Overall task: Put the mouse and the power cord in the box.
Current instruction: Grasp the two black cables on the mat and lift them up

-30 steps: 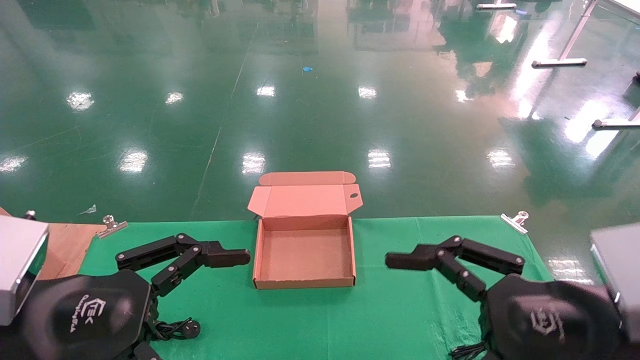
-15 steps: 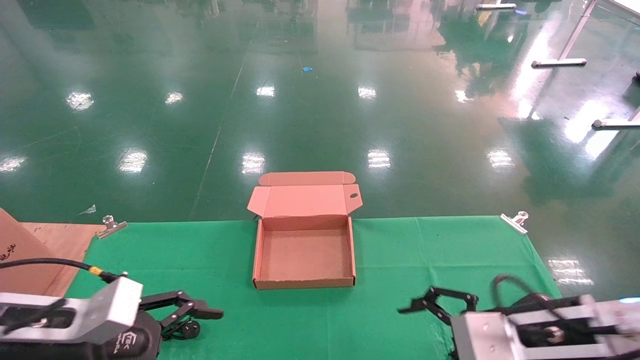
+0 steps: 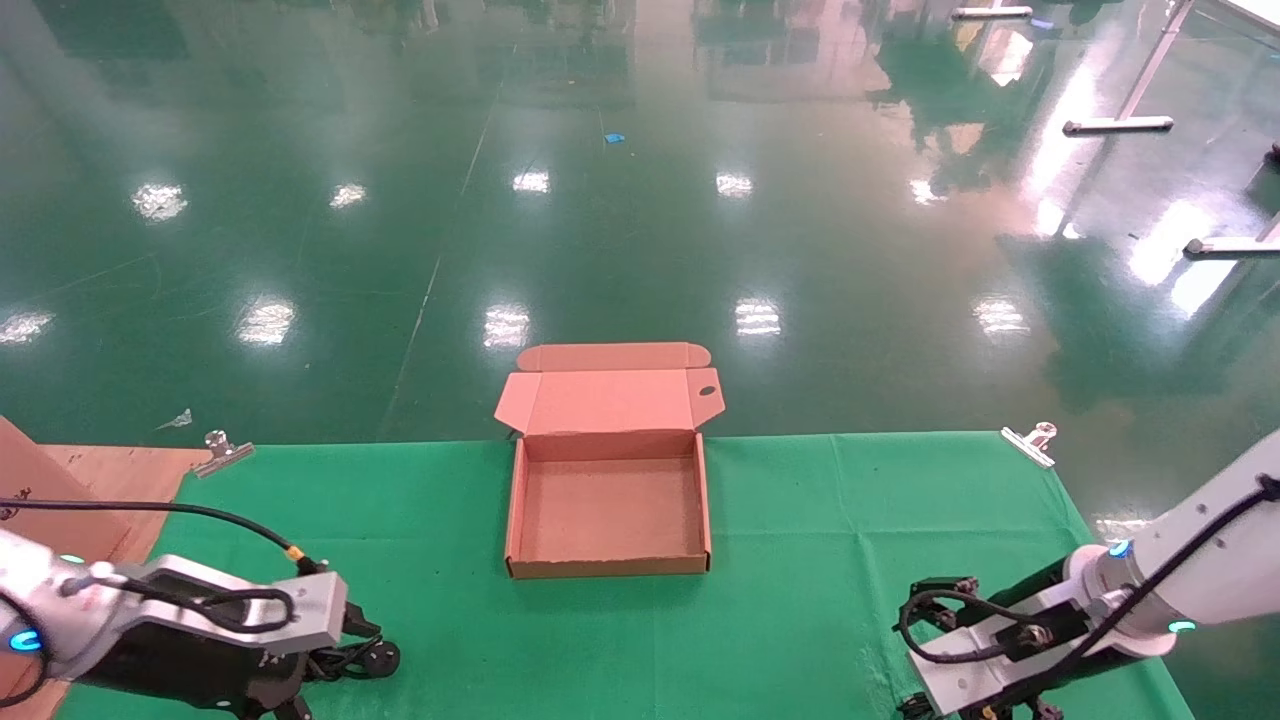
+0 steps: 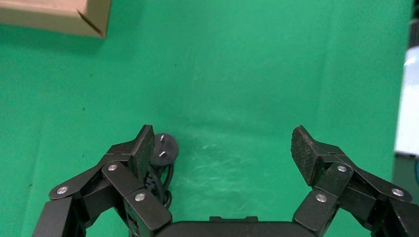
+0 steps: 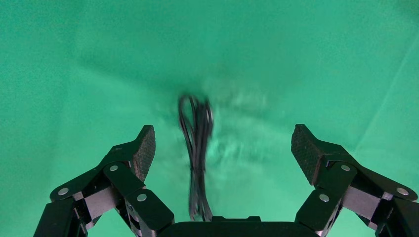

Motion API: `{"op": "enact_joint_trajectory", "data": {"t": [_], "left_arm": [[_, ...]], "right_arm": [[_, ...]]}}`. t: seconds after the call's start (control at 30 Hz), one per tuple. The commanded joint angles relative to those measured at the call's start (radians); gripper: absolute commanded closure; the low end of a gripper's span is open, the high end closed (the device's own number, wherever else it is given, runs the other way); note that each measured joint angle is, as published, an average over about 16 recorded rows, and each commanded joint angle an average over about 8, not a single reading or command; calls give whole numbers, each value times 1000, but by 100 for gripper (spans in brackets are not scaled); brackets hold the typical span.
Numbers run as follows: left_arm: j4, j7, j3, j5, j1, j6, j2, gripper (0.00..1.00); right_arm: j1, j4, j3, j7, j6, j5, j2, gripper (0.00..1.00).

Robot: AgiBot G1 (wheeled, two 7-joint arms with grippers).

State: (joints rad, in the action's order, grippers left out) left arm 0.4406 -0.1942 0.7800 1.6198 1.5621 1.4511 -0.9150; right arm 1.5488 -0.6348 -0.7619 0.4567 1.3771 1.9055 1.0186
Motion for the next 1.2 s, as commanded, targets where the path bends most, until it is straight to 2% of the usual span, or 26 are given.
{"op": "enact_joint_trajectory", "data": {"t": [0.03,0.3,0.63,0.97,1.07,1.2], "left_arm": [[-69,-38,18,33,21,-18,-39,0],[-243,-130,60,113,41,-160,-119,0],[-350,-181,66,139,57,-377,-136,0],[-393,-217,64,137,50,-382,-143,0],[-402,-224,63,135,51,-380,-141,0],[-412,-229,60,131,52,-377,-138,0]], "right_arm": [[23,81,-20,48,-30,40,33,0],[67,313,-26,201,-141,58,105,0],[81,485,-24,317,-269,61,166,0],[78,560,-22,346,-385,62,199,0],[88,574,-19,348,-387,59,197,0],[110,590,-15,355,-353,52,186,0]]}}
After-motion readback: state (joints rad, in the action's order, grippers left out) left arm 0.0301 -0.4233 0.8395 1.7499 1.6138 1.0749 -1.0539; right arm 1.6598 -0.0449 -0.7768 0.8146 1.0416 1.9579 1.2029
